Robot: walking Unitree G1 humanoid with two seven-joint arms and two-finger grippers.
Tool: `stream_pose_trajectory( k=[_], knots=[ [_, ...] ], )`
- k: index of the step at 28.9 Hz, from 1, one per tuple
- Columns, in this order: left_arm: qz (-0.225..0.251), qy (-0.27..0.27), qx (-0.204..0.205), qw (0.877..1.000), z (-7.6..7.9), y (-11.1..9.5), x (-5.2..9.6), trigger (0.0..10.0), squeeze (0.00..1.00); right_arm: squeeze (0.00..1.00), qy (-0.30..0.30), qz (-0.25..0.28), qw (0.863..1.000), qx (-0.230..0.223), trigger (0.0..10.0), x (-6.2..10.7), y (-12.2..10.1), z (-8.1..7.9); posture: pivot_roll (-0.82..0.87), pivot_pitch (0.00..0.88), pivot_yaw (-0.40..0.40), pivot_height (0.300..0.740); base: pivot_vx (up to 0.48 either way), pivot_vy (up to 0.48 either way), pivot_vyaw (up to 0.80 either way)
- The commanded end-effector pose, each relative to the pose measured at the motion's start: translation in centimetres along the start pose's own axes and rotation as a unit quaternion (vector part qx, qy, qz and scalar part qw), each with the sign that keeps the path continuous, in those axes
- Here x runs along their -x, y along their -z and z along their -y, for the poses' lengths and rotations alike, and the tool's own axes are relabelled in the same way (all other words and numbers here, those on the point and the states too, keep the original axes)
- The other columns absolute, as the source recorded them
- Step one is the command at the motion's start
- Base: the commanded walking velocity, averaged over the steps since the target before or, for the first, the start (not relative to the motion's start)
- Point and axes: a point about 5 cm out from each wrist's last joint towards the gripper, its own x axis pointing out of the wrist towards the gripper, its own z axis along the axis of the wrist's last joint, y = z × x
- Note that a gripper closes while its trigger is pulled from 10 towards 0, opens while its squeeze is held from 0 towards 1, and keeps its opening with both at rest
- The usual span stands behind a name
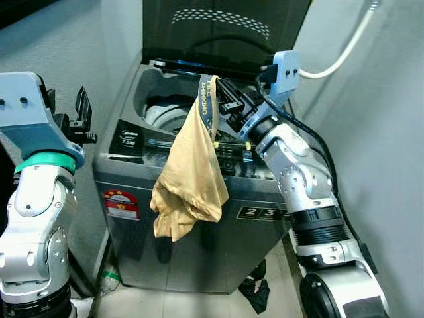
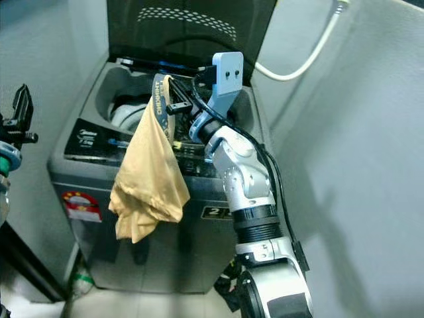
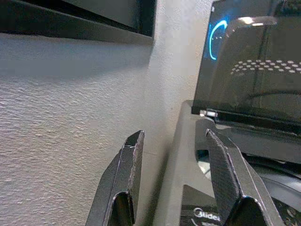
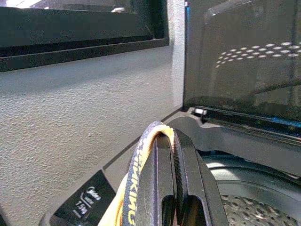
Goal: Clothes washing
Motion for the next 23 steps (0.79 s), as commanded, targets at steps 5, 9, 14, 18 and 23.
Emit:
stream_pose_trajectory(
  k=[5, 9, 14, 18, 23],
  knots=[
    [-0.058, -0.016, -0.032, 0.998, -0.7, 1.8, 0.2, 10.0, 0.00, 0.00, 0.004, -0.025, 0.999, 0.023, 10.0, -0.3, 0.4, 0.1, 0.17, 0.000, -0.064, 0.740, 0.000, 0.000, 0.00],
    [-0.065, -0.011, -0.041, 0.997, -0.7, 2.0, 0.0, 10.0, 0.00, 0.00, 0.020, -0.016, 0.999, 0.033, 10.0, -0.4, 0.0, 0.5, 0.17, 0.000, -0.064, 0.740, 0.000, 0.000, 0.00],
    [-0.051, 0.016, -0.047, 0.997, 0.0, 1.5, -1.2, 10.0, 0.00, 0.00, 0.126, 0.100, 0.987, 0.013, 10.0, -0.6, -4.0, 3.1, 0.15, 0.006, -0.014, 0.740, 0.000, 0.000, 0.00],
    [-0.051, 0.045, -0.050, 0.996, 1.0, 1.6, -1.8, 10.0, 0.00, 0.00, 0.142, 0.094, 0.985, 0.029, 10.0, -0.1, -4.3, 3.9, 0.14, 0.018, 0.040, 0.740, 0.000, 0.000, 0.00],
    [-0.049, 0.060, -0.054, 0.996, 1.5, 1.6, -2.2, 10.0, 0.00, 0.00, 0.121, 0.063, 0.990, 0.038, 10.0, 0.8, -2.7, 3.3, 0.13, 0.019, 0.066, 0.740, 0.000, 0.000, 0.00]
  ],
)
